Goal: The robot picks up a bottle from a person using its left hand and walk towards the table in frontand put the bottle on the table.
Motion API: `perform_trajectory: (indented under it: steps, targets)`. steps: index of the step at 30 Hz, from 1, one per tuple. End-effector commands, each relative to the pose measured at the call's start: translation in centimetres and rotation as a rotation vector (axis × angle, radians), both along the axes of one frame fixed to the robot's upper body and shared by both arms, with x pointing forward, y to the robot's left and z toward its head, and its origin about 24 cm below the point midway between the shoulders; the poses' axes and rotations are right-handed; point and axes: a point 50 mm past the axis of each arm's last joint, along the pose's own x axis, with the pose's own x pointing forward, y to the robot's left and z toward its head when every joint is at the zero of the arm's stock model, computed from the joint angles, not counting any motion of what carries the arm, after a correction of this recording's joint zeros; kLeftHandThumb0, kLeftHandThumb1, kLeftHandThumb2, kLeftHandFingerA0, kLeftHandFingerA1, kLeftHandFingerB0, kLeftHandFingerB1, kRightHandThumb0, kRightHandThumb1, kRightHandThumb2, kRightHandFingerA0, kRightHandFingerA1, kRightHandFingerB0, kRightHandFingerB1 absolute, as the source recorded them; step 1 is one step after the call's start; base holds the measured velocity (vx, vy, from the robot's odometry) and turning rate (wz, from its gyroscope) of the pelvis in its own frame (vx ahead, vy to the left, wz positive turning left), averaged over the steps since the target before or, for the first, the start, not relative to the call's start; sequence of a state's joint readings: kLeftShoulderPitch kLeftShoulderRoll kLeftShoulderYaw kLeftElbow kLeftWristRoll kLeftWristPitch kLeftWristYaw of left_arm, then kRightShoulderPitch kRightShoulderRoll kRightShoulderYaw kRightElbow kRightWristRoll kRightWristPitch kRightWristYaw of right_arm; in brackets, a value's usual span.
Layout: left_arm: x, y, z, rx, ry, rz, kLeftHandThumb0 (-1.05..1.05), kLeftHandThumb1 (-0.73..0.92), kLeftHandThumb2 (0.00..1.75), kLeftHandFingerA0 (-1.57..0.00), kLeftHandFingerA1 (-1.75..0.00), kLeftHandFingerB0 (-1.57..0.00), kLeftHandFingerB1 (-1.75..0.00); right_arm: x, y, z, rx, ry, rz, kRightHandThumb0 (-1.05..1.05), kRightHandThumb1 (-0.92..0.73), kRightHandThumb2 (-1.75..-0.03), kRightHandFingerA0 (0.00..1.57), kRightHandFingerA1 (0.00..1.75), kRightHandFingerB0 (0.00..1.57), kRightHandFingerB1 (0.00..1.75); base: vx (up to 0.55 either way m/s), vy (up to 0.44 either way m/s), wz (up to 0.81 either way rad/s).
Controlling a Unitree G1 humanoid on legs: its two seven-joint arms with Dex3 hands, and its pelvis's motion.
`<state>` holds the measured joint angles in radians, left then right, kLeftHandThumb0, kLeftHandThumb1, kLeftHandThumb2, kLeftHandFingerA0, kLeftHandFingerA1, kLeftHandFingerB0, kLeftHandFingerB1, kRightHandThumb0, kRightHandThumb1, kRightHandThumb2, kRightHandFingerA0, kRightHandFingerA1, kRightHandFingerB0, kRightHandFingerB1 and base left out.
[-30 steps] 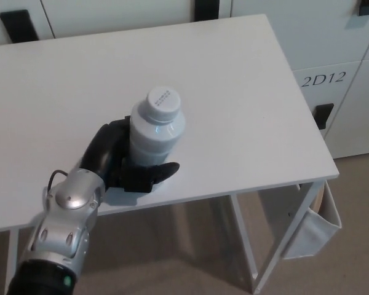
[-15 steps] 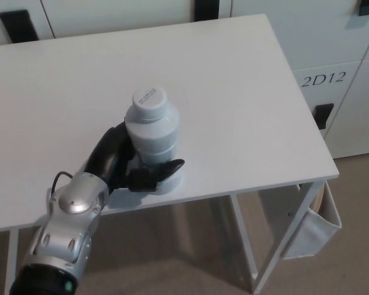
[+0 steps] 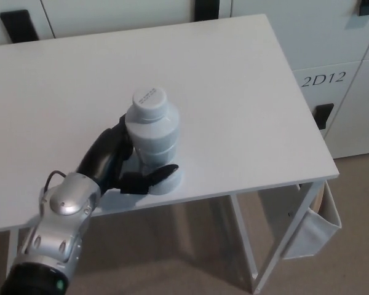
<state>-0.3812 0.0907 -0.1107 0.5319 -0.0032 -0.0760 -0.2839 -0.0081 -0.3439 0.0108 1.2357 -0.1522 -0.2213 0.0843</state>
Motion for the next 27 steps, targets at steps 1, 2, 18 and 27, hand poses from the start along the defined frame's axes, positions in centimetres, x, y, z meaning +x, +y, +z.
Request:
perform_trajectory:
  steps: [1, 2, 18, 27]
  targets:
    - [0.3, 1.8, 1.0, 0.102, -0.025, -0.074, -0.83, 0.5, 0.56, 0.0, 0.0, 0.0, 0.0, -0.1, -0.1, 0.0, -0.009, -0.001, -0.003, -0.38, -0.64, -0.58, 0.73, 0.46, 0.58, 0.4, 0.0, 0.0, 0.0]
    - [0.3, 2.2, 1.1, 0.108, -0.022, -0.082, -0.82, 0.5, 0.56, 0.0, 0.0, 0.0, 0.0, -0.1, -0.2, 0.1, -0.012, -0.001, -0.001, -0.37, -0.65, -0.59, 0.73, 0.46, 0.58, 0.41, 0.0, 0.0, 0.0]
    - [-10.6, 9.5, 3.6, -0.062, -0.153, -0.031, -1.01, 0.49, 0.64, 0.0, 0.0, 0.0, 0.0, -0.7, -1.0, 0.3, -0.036, 0.05, 0.061, -0.38, -0.67, -0.6, 0.69, 0.47, 0.55, 0.4, 0.0, 0.0, 0.0]
    - [-21.3, 6.4, 7.5, -0.235, -0.264, -0.164, -1.03, 0.42, 0.73, 0.0, 0.0, 0.0, 0.0, -0.6, -0.7, 0.1, -0.032, 0.068, 0.045, -0.4, -0.66, -0.6, 0.7, 0.48, 0.52, 0.4, 0.0, 0.0, 0.0]
